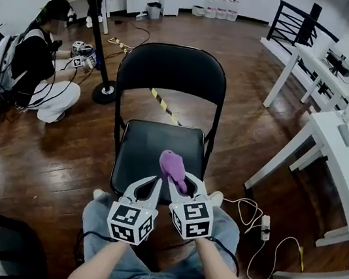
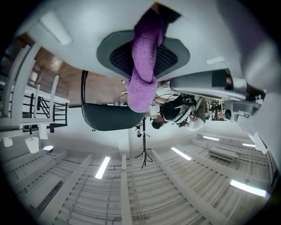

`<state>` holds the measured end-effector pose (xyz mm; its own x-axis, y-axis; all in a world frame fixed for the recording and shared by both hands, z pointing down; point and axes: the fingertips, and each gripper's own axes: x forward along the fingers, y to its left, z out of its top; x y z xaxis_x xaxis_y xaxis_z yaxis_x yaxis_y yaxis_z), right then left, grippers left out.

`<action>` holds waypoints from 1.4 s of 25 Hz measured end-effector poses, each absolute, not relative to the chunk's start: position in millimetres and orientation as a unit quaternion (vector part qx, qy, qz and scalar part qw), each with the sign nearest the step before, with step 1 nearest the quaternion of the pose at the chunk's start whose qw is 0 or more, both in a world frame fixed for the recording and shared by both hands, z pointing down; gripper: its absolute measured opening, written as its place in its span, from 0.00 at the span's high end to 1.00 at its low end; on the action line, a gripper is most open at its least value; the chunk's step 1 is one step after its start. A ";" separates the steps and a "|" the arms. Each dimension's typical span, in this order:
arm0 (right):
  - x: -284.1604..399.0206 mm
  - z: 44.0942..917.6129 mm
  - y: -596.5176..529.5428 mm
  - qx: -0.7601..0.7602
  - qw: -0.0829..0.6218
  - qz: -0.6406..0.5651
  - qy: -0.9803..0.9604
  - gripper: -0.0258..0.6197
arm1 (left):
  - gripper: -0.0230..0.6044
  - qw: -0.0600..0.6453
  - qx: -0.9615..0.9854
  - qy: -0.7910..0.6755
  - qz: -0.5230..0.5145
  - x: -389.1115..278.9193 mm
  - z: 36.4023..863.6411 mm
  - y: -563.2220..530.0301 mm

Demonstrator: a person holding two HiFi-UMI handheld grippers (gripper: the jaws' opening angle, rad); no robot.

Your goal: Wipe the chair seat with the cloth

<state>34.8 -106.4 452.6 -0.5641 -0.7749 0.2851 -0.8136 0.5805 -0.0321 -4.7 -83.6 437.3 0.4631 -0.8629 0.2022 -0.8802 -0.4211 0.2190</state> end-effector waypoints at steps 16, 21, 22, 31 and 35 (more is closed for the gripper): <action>17.3 421.3 -10.5 0.465 0.050 0.095 -0.879 0.83 | 0.96 0.123 0.849 -0.513 0.016 -21.5 416.4 -0.3; 2.6 417.5 6.0 0.462 0.048 0.089 -0.881 0.83 | 0.96 0.120 0.848 -0.517 0.012 -35.9 412.8 18.0; -0.2 416.9 8.3 0.461 0.048 0.089 -0.882 0.83 | 0.96 0.120 0.847 -0.518 0.012 -38.5 412.2 20.6; -21.3 417.5 19.5 0.449 0.051 0.089 -0.887 0.83 | 0.96 0.118 0.840 -0.530 0.004 -62.9 408.6 33.4; -29.5 413.0 23.6 0.447 0.050 0.085 -0.889 0.83 | 0.96 0.117 0.838 -0.533 0.001 -72.7 403.6 37.3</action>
<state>-29.5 23.6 413.0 -0.5955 -0.7863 0.1649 -0.8033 0.5859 -0.1071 -72.7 37.3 403.6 0.4326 -0.8928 0.1254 -0.8930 -0.4053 0.1955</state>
